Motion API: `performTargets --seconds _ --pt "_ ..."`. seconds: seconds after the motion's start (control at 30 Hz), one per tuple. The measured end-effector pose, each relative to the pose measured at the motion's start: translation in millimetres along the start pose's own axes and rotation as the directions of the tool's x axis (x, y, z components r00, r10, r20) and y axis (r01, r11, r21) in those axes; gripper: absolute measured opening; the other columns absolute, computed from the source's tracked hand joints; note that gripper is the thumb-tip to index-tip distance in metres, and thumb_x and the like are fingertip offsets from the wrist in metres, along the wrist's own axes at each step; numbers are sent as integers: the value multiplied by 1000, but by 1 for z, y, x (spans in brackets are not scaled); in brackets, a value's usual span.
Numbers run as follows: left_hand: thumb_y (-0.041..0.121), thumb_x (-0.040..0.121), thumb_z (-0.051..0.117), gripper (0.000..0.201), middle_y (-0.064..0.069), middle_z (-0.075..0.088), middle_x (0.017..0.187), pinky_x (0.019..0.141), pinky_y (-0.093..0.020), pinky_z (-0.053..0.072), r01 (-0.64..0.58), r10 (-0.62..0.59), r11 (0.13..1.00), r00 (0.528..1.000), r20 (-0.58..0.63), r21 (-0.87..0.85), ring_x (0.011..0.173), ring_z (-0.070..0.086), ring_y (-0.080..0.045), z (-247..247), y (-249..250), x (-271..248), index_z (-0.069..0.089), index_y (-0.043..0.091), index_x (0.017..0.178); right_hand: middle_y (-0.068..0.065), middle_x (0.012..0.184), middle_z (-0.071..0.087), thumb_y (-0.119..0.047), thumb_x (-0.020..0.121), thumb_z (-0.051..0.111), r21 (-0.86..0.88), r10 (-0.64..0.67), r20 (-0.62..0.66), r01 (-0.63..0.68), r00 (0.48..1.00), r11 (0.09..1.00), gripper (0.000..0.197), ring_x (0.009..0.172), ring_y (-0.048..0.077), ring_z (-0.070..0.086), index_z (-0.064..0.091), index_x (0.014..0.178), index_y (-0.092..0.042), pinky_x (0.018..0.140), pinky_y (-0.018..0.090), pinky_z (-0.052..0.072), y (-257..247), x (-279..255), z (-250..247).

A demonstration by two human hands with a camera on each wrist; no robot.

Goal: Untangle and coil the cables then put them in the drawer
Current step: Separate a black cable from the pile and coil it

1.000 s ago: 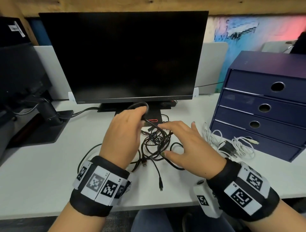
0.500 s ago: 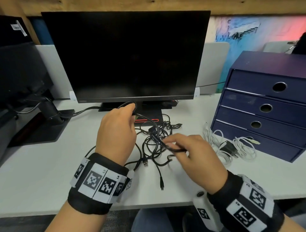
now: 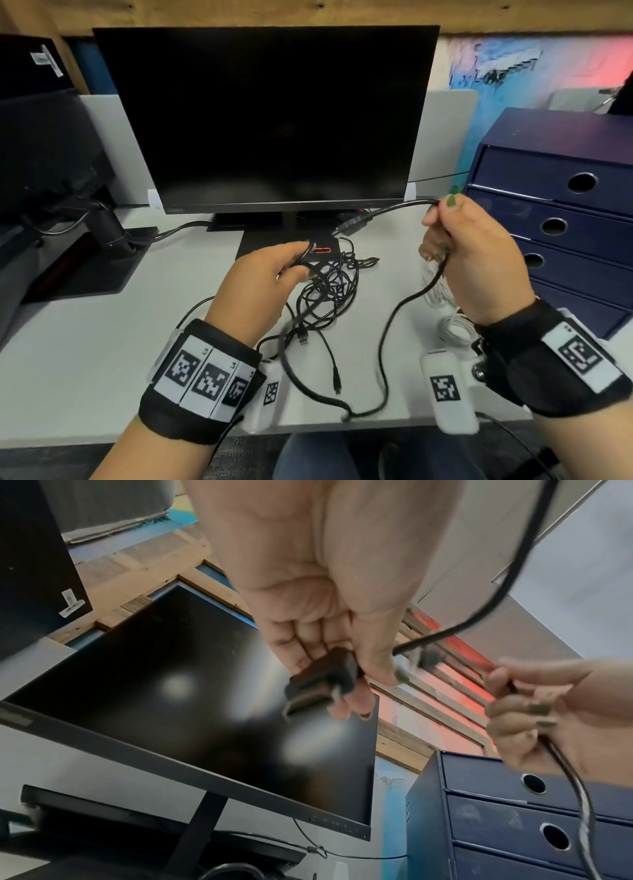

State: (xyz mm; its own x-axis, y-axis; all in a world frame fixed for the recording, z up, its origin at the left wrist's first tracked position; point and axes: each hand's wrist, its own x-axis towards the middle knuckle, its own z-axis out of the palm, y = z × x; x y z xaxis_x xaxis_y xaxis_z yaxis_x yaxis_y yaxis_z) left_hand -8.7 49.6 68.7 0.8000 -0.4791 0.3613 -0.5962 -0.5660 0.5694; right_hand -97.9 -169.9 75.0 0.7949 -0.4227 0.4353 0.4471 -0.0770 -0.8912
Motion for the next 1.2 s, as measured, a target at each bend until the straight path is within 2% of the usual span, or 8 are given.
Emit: performTargets --seconds 0.2,0.33,0.4,0.47,0.57,0.73,1.0,1.2 --pt "26 90 59 21 20 62 79 62 -7 38 25 -24 999 999 -22 38 69 54 7 1 6 -4 69 33 107 3 80 63 -28 100 41 -545 312 -83 -305 947 781 32 78 21 60 68 94 -13 75 30 46 21 5 6" --pt "27 91 57 18 9 71 84 77 -32 51 100 -91 991 991 -101 92 84 63 -14 -1 4 0 71 29 102 5 123 59 -44 98 42 -865 348 -33 -201 937 460 43 108 20 56 62 123 -15 84 25 37 28 -7 9" --pt "29 93 56 20 4 72 89 79 -33 51 131 -112 981 984 -138 141 88 63 -19 -2 3 2 71 26 105 -5 124 54 -49 95 40 -834 217 -5 -124 976 538 45 108 10 55 56 129 -23 86 20 38 20 -17 15" --pt "31 95 53 25 1 72 96 78 -29 48 166 -133 963 978 -161 212 91 62 -20 -2 3 5 69 24 113 -16 105 61 -64 90 34 -714 112 110 0 988 700 49 98 -1 57 64 113 -32 83 15 42 7 -28 22" --pt "29 97 50 29 -2 70 107 81 -29 45 200 -156 939 973 -170 281 99 60 -22 -1 4 6 64 22 122 -11 85 70 -80 76 37 -465 160 400 49 902 884 61 87 4 65 70 95 -33 81 18 48 -16 -50 37" --pt "27 97 48 29 -3 69 106 75 -27 40 206 -164 925 974 -155 318 98 60 -23 1 4 6 63 21 122 -10 79 69 -30 83 68 -556 230 507 112 830 823 8 78 4 62 64 90 -30 79 17 46 -21 -75 64" --pt "28 97 49 23 8 50 90 73 -20 32 -77 62 962 996 62 263 85 45 -10 1 -9 4 63 21 115 -9 70 67 -29 89 59 -631 -8 104 73 995 773 22 64 0 58 65 100 -47 59 9 43 -27 -31 36" --pt "26 98 44 16 13 65 85 83 -24 43 -86 121 984 967 222 -158 93 57 -3 3 -2 -8 57 31 90 4 76 70 -15 89 66 -504 120 -112 -161 986 849 23 29 13 42 59 109 -23 34 22 41 -11 2 8"
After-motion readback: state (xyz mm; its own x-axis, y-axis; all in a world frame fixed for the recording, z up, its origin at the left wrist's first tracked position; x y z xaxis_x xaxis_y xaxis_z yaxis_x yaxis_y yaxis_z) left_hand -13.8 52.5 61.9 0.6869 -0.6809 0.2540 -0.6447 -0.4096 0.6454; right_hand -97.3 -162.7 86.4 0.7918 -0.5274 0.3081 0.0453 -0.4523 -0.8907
